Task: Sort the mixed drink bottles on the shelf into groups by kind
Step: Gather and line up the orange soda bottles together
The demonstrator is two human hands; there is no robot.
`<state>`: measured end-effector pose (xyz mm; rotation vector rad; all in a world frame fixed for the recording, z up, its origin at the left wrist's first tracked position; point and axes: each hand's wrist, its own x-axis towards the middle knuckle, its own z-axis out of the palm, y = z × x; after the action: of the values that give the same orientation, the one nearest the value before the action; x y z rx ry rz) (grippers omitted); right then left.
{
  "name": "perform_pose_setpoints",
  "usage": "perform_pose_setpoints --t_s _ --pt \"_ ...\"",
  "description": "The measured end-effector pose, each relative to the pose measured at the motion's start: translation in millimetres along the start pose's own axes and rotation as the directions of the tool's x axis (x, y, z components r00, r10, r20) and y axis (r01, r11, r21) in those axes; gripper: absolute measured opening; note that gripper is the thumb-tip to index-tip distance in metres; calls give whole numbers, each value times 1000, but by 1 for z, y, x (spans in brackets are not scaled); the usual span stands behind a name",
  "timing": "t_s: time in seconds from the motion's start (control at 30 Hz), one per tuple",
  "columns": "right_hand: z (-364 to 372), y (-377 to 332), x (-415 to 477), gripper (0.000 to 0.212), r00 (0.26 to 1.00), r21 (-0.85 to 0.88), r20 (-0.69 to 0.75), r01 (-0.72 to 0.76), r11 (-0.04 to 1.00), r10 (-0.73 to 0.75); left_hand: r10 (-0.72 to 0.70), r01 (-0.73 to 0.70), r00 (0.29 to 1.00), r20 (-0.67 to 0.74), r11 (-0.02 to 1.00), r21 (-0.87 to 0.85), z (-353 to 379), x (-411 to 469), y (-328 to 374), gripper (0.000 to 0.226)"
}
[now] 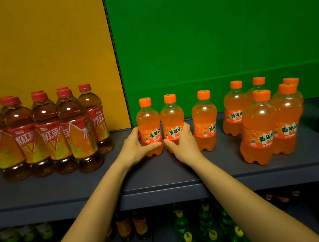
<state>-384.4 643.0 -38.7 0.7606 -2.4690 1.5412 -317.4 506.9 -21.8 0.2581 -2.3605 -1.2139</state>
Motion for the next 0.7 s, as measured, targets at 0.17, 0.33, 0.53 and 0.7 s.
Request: perform_pose_setpoints --t_s 0.17,0.33,0.53,0.7 --pt "1 2 17 68 998 81 46 -42 996 38 -43 43 999 -6 998 -55 5 15 -4 69" --pt "5 5 28 71 997 142 41 -65 988 59 -67 63 997 -27 992 -112 12 24 -4 66" --pt "9 10 32 71 997 165 36 -70 984 65 -67 62 997 -32 989 -136 15 27 -5 67" --pt "10 10 31 75 998 180 16 -68 981 66 -85 77 996 -36 982 -170 16 26 -5 66"
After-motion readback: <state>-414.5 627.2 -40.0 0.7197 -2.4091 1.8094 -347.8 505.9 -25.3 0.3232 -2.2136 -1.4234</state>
